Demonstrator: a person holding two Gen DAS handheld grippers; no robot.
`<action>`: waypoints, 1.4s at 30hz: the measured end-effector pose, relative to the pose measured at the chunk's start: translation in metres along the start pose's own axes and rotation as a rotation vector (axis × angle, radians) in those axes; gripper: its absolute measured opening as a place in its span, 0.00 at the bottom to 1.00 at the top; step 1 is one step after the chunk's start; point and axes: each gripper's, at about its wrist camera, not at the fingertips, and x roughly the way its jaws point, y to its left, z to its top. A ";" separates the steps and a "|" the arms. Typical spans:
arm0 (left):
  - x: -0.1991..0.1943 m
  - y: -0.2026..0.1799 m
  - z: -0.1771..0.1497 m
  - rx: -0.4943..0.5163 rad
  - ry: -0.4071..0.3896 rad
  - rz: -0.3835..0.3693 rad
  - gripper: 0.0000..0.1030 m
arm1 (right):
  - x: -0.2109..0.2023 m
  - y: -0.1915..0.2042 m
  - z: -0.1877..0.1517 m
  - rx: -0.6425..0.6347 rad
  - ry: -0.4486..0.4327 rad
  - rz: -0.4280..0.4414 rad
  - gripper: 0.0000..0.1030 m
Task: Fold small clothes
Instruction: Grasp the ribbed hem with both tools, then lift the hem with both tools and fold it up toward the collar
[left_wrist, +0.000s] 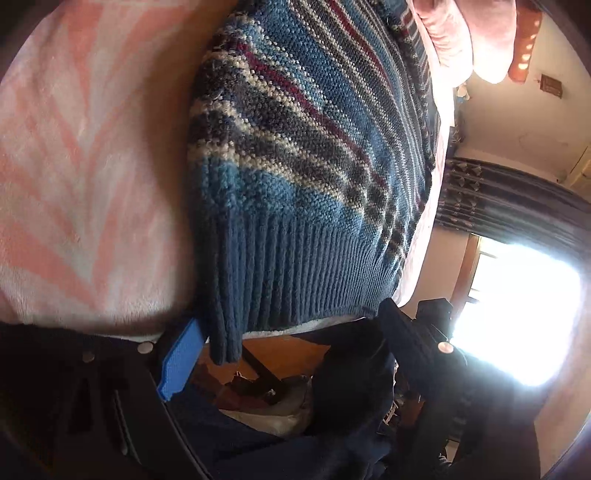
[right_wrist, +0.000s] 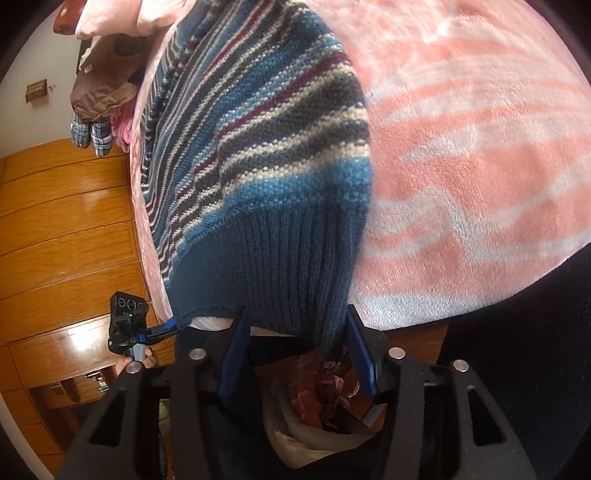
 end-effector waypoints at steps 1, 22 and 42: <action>0.001 0.003 -0.001 -0.014 -0.002 0.004 0.54 | 0.001 -0.001 0.000 0.002 0.000 0.005 0.50; -0.043 0.014 -0.024 -0.023 -0.173 -0.107 0.06 | -0.029 0.006 -0.015 -0.012 -0.091 0.159 0.08; -0.103 -0.111 0.081 0.044 -0.358 -0.256 0.06 | -0.106 0.122 0.107 -0.219 -0.280 0.186 0.07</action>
